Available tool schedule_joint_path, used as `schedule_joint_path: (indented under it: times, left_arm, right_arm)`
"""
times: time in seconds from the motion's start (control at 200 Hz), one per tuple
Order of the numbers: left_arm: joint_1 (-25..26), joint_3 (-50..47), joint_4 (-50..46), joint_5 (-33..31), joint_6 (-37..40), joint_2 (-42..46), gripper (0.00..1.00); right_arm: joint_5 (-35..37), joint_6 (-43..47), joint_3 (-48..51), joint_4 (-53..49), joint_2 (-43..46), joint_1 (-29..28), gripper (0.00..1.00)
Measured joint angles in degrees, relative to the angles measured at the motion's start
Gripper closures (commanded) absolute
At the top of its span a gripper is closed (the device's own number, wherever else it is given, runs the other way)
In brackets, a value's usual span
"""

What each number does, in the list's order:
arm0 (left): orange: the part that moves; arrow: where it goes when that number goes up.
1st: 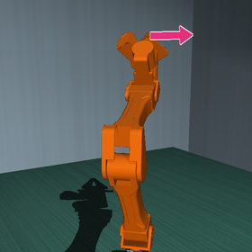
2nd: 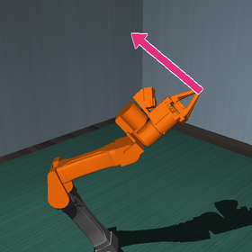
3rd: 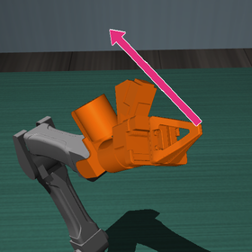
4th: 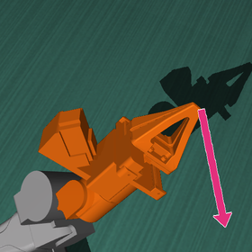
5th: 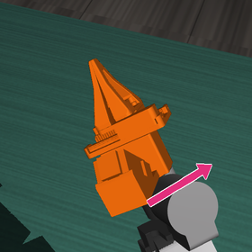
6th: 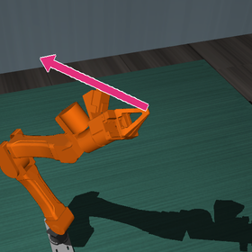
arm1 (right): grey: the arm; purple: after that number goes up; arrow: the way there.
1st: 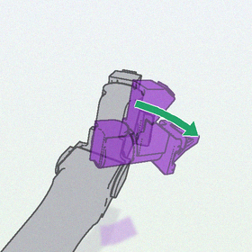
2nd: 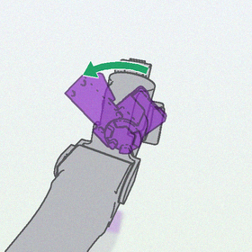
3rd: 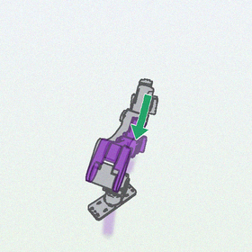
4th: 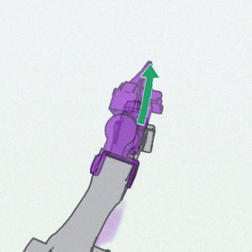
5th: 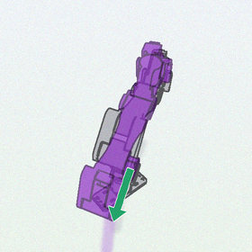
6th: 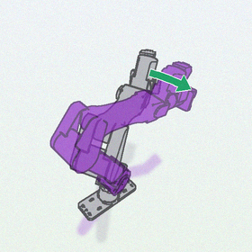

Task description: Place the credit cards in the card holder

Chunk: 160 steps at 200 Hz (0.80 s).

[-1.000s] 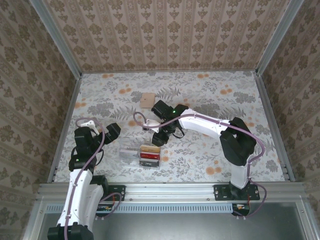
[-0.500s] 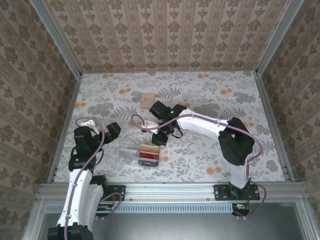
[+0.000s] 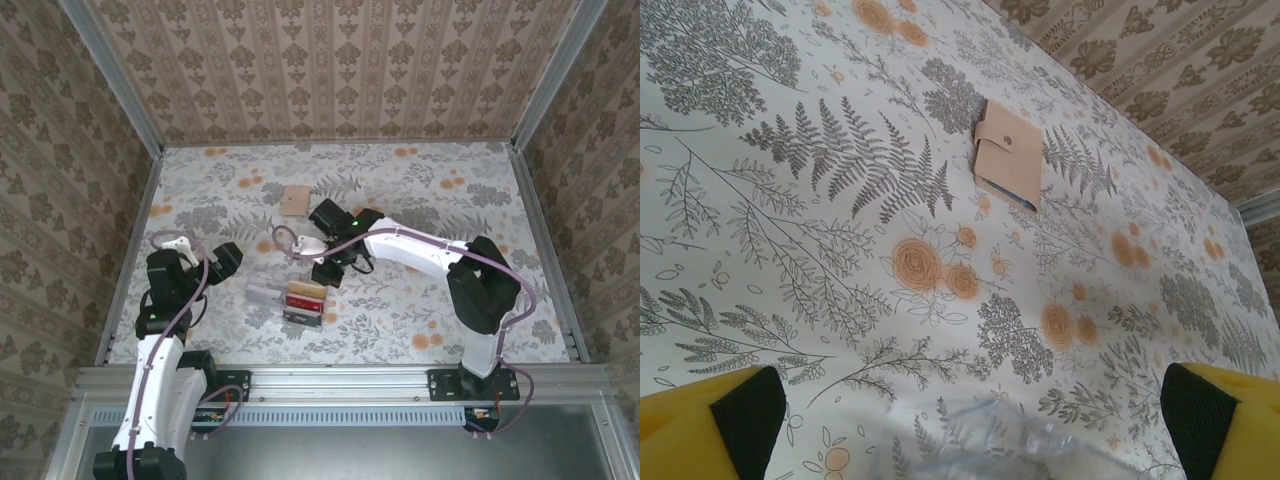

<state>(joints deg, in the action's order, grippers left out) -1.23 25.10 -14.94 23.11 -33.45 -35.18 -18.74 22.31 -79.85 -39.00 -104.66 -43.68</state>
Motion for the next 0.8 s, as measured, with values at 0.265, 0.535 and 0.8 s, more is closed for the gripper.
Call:
schedule_joint_path:
  times: [0.265, 0.535, 0.8]
  left_arm:
    - [0.0, 1.8, 0.2, 2.3, 0.0, -3.4, 0.00]
    - [0.6, 4.1, 1.3, 5.0, 0.7, -9.4, 0.00]
    - [4.7, 10.3, 2.8, 7.4, 3.4, -20.6, 0.00]
  right_arm:
    - [1.9, -1.9, 6.9, 1.9, 5.8, 9.9, 1.00]
    - [3.4, -1.9, 9.0, 2.9, 8.0, 21.3, 1.00]
    - [2.7, 1.4, 4.2, 2.4, 4.6, 27.6, 1.00]
